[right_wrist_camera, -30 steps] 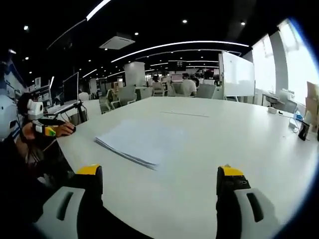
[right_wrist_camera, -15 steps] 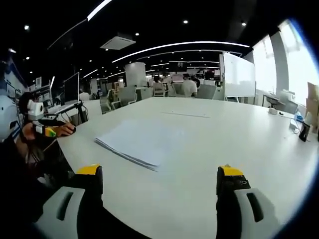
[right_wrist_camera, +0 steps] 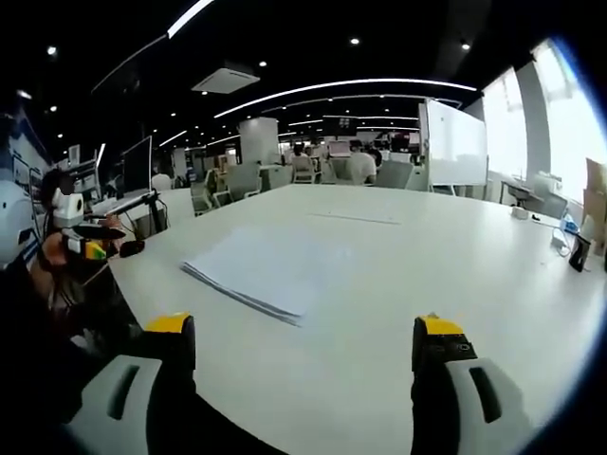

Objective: Organize the stack of printing papers by aligning and flattening the scattered papers on the table

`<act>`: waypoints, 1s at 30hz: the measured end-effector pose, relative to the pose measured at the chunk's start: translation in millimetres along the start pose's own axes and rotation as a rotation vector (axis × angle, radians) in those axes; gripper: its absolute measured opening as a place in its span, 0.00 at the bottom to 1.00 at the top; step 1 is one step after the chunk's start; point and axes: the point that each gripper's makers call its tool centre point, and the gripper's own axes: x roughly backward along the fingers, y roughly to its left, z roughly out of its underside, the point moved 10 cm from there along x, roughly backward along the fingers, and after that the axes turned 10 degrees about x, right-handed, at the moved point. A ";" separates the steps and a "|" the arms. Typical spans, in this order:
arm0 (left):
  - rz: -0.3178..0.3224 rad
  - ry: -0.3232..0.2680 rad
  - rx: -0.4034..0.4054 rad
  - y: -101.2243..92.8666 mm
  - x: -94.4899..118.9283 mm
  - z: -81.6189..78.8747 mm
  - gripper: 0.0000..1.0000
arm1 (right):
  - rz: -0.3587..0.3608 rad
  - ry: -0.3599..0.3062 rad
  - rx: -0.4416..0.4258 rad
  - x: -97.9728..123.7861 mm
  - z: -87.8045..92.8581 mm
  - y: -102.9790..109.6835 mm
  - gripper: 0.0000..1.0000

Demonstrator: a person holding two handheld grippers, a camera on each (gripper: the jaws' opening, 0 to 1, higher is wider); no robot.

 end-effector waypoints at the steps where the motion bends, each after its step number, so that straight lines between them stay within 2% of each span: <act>1: 0.001 0.000 0.000 -0.1 0.0 0.0 0.97 | 0.000 0.000 0.000 0.0 -0.1 0.1 0.90; 30: -0.006 0.005 0.012 3.1 0.1 4.1 0.97 | 0.000 0.007 0.008 0.5 0.4 -0.2 0.90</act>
